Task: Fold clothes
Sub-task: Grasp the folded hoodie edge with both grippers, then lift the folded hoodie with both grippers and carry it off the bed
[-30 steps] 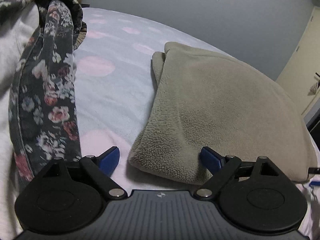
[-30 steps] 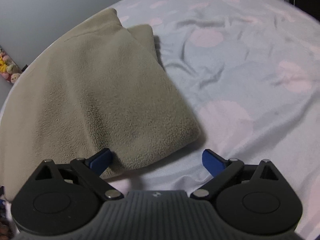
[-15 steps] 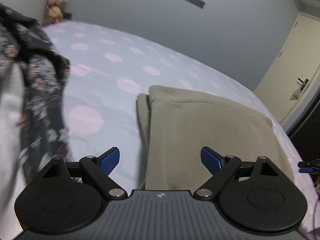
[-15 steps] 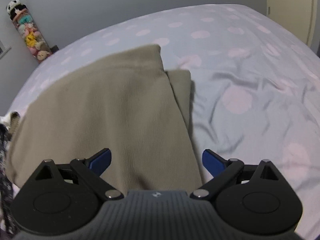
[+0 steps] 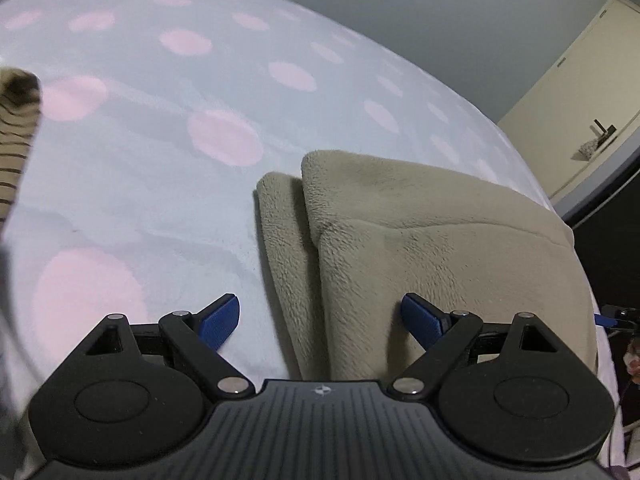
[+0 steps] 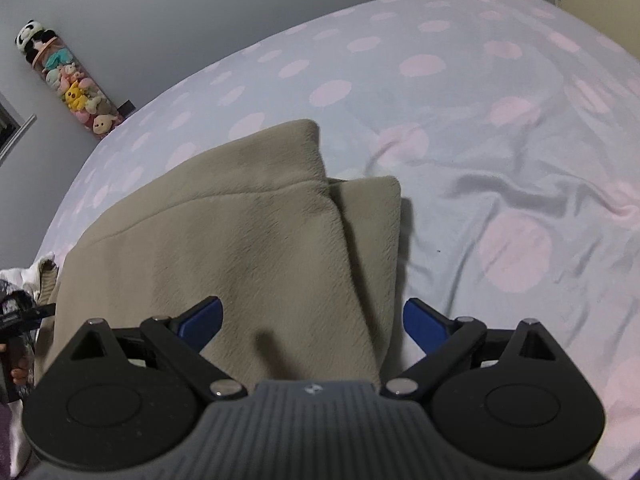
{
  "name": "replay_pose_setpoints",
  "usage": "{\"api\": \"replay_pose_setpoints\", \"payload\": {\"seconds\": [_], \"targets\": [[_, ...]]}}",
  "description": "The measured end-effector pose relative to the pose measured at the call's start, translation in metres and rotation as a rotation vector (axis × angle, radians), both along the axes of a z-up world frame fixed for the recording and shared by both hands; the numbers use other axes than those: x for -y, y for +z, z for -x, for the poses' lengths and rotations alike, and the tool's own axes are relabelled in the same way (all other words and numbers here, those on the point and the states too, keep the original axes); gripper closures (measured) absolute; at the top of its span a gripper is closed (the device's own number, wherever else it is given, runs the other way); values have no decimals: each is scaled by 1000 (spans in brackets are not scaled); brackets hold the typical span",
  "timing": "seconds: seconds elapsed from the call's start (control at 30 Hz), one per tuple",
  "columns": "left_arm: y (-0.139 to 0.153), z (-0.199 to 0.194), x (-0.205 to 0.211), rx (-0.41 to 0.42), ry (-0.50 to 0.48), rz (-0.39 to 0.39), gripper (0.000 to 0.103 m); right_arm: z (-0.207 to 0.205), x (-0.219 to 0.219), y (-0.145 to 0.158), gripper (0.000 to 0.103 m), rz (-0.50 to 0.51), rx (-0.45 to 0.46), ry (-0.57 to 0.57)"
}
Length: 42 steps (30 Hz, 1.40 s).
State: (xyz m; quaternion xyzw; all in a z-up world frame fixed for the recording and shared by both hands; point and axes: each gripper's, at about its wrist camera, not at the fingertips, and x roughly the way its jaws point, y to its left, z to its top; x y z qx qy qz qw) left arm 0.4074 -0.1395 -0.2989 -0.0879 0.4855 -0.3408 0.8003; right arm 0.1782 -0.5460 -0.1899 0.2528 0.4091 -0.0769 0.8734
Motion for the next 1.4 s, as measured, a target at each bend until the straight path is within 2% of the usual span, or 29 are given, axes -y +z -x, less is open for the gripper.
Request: {"api": "replay_pose_setpoints", "payload": {"seconds": [0.1,0.37,0.47,0.5,0.53,0.7,0.73,0.77,0.8,0.87,0.93,1.03,1.23,1.4], "targets": [[-11,-8,6,-14,-27,0,14,-8,12,-7,6,-10,-8,5],[-12,-5,27,32,-66,-60,16,-27,35,-30,6,-93,10,-8],[-12,-3,30,35,-66,-55,24,-31,37,-42,6,-127,8,10],[-12,-2,30,31,-74,-50,32,-32,38,-47,6,-132,0,14],[-11,-2,31,23,-79,-42,36,-33,39,-51,6,-137,-8,18],[-9,-3,34,-5,-71,-41,41,-34,45,-68,7,-218,15,-8],[-10,-4,34,-13,-65,-36,44,-34,44,-70,21,-232,27,-14],[-10,-4,33,-20,-51,-26,46,-34,43,-73,51,-246,39,-20],[-9,-3,33,-21,-42,-21,50,-34,40,-73,61,-264,47,-27],[-5,2,34,3,-43,-25,58,-35,28,-66,71,-223,47,-32],[1,6,38,35,-45,-35,70,-34,17,-56,74,-159,47,-26],[8,13,38,67,-32,-42,78,-26,8,-36,77,-107,87,-46],[28,28,38,135,-16,-45,84,-3,-9,10,81,-42,167,-63],[60,48,40,187,-30,6,85,15,-35,54,81,11,230,-60]]}}
